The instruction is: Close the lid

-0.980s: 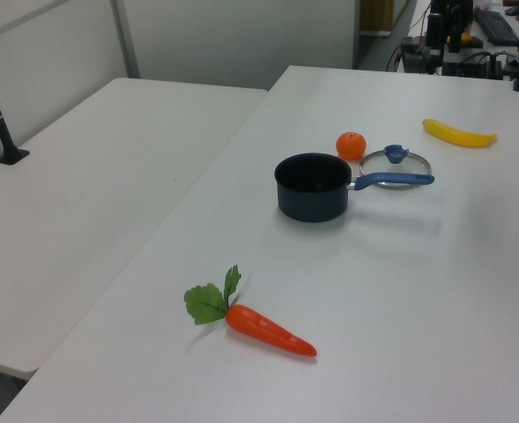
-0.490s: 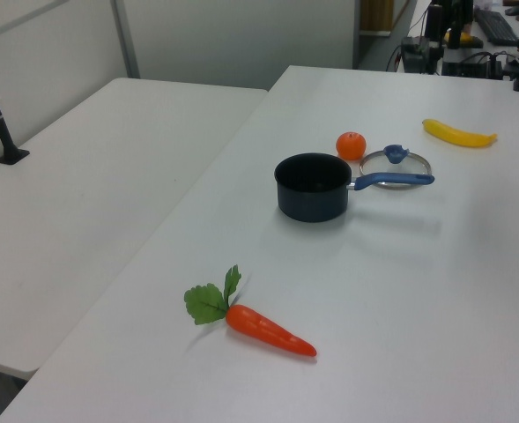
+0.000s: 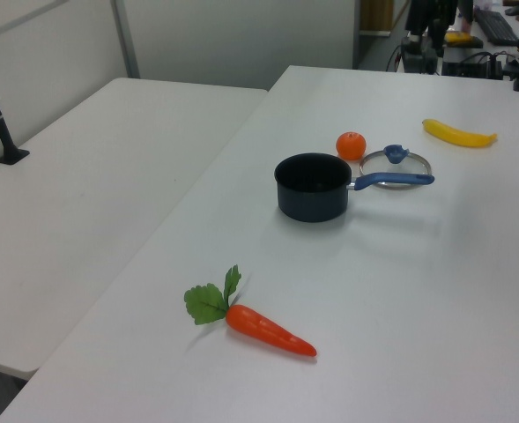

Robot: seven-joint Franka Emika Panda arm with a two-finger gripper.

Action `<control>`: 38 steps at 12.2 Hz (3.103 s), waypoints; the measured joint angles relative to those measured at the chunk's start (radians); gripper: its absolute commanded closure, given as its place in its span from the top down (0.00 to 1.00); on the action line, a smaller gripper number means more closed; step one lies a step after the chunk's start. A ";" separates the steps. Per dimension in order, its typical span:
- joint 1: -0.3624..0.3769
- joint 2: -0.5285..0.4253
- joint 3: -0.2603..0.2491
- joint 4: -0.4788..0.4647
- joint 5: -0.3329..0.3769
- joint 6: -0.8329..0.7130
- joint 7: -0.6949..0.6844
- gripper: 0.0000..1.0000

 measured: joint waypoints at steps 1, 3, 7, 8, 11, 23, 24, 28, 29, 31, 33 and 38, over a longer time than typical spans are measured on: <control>0.000 0.012 0.000 0.004 0.000 0.032 0.054 1.00; -0.002 0.034 0.000 0.006 0.000 0.055 0.100 1.00; -0.041 0.142 -0.002 -0.006 -0.003 0.109 0.096 1.00; -0.054 0.166 -0.002 -0.017 -0.011 0.109 0.065 1.00; -0.070 0.216 -0.003 -0.111 -0.024 0.254 0.022 1.00; -0.061 0.359 -0.002 -0.194 -0.059 0.458 0.014 0.90; -0.061 0.359 -0.002 -0.194 -0.059 0.458 0.014 0.84; -0.061 0.359 -0.001 -0.204 -0.059 0.458 0.014 0.61; -0.060 0.359 -0.001 -0.211 -0.059 0.458 0.015 0.53; -0.060 0.359 -0.001 -0.213 -0.059 0.458 0.019 0.47; -0.061 0.354 -0.001 -0.212 -0.059 0.453 0.020 0.47; -0.079 0.293 -0.003 -0.101 -0.054 0.300 0.037 0.47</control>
